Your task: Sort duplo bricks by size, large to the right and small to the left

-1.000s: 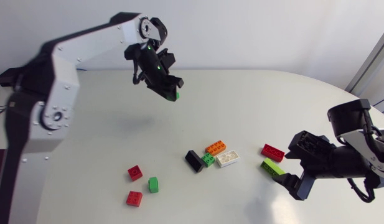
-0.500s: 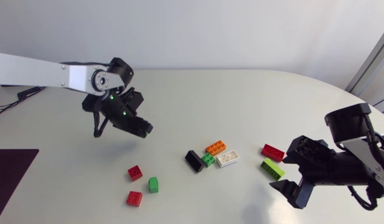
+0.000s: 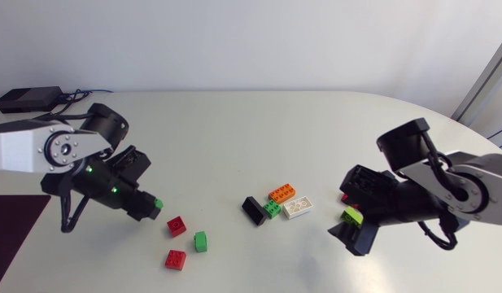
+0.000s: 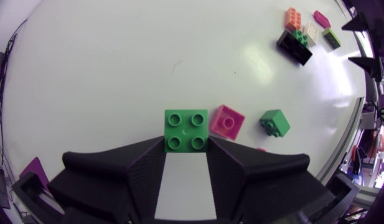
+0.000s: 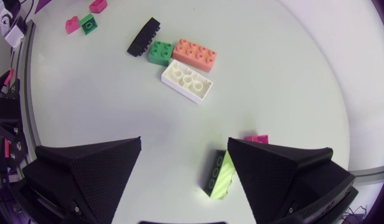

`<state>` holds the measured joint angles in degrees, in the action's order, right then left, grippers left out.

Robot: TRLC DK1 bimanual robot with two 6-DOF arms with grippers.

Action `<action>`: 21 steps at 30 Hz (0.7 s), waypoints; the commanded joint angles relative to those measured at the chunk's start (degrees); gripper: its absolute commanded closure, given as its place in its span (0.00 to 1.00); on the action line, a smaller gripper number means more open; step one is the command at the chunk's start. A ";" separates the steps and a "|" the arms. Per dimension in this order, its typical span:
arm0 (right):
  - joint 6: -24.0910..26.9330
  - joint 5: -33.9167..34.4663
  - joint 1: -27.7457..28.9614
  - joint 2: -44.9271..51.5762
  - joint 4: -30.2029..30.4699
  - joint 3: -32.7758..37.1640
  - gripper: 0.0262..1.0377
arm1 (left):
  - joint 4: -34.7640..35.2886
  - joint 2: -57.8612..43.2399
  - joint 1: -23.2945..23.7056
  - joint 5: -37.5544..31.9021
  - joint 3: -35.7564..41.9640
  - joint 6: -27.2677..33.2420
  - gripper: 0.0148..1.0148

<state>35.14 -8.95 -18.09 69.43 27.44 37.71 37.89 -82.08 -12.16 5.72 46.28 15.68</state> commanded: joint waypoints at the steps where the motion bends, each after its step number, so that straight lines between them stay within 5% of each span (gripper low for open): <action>1: -2.44 0.25 -2.48 3.87 -0.55 3.59 0.04 | 0.69 2.28 -1.20 -0.09 -4.27 2.25 0.69; 10: -5.16 3.24 -8.63 17.58 -1.34 14.76 0.04 | -2.64 2.54 -4.62 0.96 -9.46 2.25 0.67; 15: -10.35 7.10 -8.72 24.35 -2.04 18.54 0.04 | -4.93 -0.09 -4.80 2.99 -10.42 2.77 0.59; 21: -10.00 7.63 -7.23 26.99 -2.66 19.15 0.04 | -6.95 -0.97 -5.24 3.07 -12.18 3.30 0.41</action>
<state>26.33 -1.83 -26.11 94.76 24.91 55.79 31.57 -81.80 -17.02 8.51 35.59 17.58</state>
